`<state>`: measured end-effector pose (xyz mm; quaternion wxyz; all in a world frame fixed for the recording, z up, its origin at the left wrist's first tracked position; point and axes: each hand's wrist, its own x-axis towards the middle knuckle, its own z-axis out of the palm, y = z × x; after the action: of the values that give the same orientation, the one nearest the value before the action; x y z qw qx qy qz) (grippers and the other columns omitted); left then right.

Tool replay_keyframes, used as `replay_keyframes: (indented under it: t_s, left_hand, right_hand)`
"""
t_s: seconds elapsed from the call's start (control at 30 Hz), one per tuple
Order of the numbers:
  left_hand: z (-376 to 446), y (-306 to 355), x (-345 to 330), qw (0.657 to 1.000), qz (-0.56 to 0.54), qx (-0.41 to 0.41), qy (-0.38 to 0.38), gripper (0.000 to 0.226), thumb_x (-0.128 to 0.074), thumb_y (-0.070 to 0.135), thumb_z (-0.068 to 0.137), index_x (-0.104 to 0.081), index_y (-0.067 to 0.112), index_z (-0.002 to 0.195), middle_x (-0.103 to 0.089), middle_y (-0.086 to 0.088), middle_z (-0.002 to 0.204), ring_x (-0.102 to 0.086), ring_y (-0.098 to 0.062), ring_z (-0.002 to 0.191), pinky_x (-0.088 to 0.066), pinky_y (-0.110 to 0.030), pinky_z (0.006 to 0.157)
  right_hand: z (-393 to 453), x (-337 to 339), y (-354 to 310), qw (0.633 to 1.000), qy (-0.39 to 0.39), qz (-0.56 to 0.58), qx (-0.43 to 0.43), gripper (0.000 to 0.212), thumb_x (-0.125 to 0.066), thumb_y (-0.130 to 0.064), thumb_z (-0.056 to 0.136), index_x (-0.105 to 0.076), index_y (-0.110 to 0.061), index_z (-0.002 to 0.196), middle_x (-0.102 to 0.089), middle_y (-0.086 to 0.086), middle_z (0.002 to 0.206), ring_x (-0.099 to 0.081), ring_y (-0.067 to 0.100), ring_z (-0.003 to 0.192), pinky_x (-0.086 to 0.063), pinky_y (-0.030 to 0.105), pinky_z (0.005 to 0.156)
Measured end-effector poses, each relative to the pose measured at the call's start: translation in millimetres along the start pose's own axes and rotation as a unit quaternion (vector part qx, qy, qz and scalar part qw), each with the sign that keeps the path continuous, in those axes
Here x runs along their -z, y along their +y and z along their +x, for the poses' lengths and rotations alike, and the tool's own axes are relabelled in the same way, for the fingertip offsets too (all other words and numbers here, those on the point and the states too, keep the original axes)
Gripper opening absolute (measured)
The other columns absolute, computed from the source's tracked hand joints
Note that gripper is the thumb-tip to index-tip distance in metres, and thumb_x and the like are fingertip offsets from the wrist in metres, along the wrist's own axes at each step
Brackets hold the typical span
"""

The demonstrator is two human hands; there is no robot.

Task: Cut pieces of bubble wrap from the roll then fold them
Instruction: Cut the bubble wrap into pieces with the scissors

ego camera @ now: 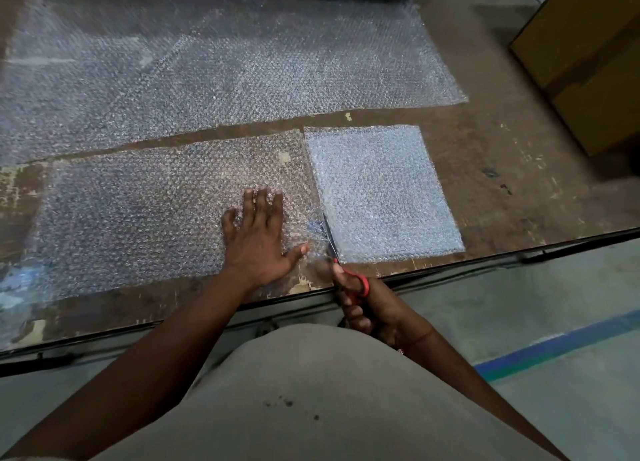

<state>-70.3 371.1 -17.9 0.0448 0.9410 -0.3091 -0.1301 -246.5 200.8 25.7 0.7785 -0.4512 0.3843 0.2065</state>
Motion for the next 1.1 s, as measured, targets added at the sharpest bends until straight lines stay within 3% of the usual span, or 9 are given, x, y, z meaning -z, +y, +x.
replay_keyframes:
  t_s: [0.17,0.23,0.37,0.47,0.7,0.87,0.97,1.03,1.1]
  left_hand:
    - [-4,-2,-2,1.0,0.01,-0.006,-0.001,0.109,-0.003,0.093,0.083,0.024,0.029,0.167,0.027,-0.012,0.175,0.029,-0.034,0.161,-0.001,-0.065,0.128]
    - [-4,-2,-3,1.0,0.009,-0.002,0.002,0.109,-0.003,0.094,0.082,0.024,0.03,0.167,0.026,-0.012,0.175,0.028,-0.034,0.161,0.0,-0.065,0.128]
    - [-5,-1,-2,1.0,0.014,0.007,-0.009,0.109,-0.003,0.093,0.082,0.024,0.03,0.167,0.027,-0.011,0.175,0.027,-0.034,0.161,0.0,-0.064,0.128]
    - [-6,-2,0,1.0,0.009,0.01,-0.012,0.109,-0.008,0.093,0.083,0.023,0.03,0.167,0.028,-0.01,0.175,0.027,-0.033,0.162,0.001,-0.062,0.128]
    - [-7,-1,4,0.999,0.003,0.016,-0.033,0.112,-0.031,0.087,0.094,0.025,0.024,0.167,0.033,-0.01,0.173,0.032,-0.032,0.159,0.004,-0.062,0.129]
    - [-10,4,10,0.999,-0.034,0.021,-0.015,0.113,-0.013,0.094,0.085,0.021,0.026,0.168,0.028,-0.007,0.174,0.027,-0.036,0.161,0.005,-0.066,0.127]
    - [-10,12,14,0.996,-0.037,-0.043,0.062,0.094,-0.011,0.085,0.094,0.015,0.035,0.169,0.021,-0.003,0.177,0.022,-0.033,0.163,0.004,-0.064,0.127]
    - [-4,17,10,0.995,-0.036,-0.074,0.063,0.083,-0.006,0.079,0.099,0.015,0.039,0.169,0.02,-0.001,0.178,0.023,-0.028,0.163,0.004,-0.063,0.129]
    - [3,16,5,0.996,-0.04,-0.07,0.03,0.082,0.002,0.078,0.097,0.016,0.04,0.168,0.021,0.0,0.178,0.025,-0.028,0.162,0.002,-0.063,0.13]
  right_hand:
    - [0,-6,-4,1.0,0.011,0.003,-0.002,0.023,-0.083,-0.053,0.084,-0.078,-0.03,0.085,-0.044,-0.005,0.069,-0.029,0.004,0.049,-0.018,0.016,0.037]
    - [0,-10,-9,1.0,0.016,-0.015,-0.004,0.032,-0.08,-0.054,0.086,-0.069,-0.026,0.077,-0.044,-0.006,0.067,-0.03,0.004,0.047,-0.019,0.016,0.036]
    - [-5,-17,-19,0.998,0.033,-0.058,-0.017,0.038,-0.071,-0.053,0.094,-0.053,-0.023,0.077,-0.041,-0.01,0.052,-0.03,0.0,0.037,-0.019,0.013,0.034]
    - [-4,-18,-18,0.996,0.032,-0.075,-0.027,0.047,-0.077,-0.059,0.081,-0.05,-0.022,0.071,-0.038,-0.009,0.051,-0.029,0.001,0.036,-0.02,0.014,0.033]
    - [-13,-13,-9,0.999,-0.007,0.021,-0.027,0.04,-0.074,-0.05,0.085,-0.051,-0.019,0.078,-0.044,-0.005,0.052,-0.032,0.004,0.038,-0.019,0.016,0.034]
    - [-19,-10,3,1.0,0.0,0.015,-0.013,0.037,-0.073,-0.047,0.087,-0.075,-0.025,0.057,-0.047,-0.002,0.054,-0.034,0.007,0.038,-0.021,0.016,0.035]
    - [-18,-11,8,1.0,0.004,0.018,-0.009,0.034,-0.074,-0.047,0.088,-0.078,-0.026,0.061,-0.049,-0.001,0.056,-0.036,0.007,0.04,-0.021,0.016,0.036]
    - [-16,-12,5,0.999,0.007,0.03,-0.015,0.02,-0.076,-0.046,0.089,-0.083,-0.029,0.081,-0.05,0.0,0.061,-0.036,0.008,0.043,-0.021,0.015,0.037]
    - [-11,-12,4,0.999,0.006,0.038,-0.018,0.026,-0.078,-0.046,0.088,-0.081,-0.029,0.108,-0.05,0.0,0.064,-0.035,0.008,0.045,-0.021,0.015,0.039]
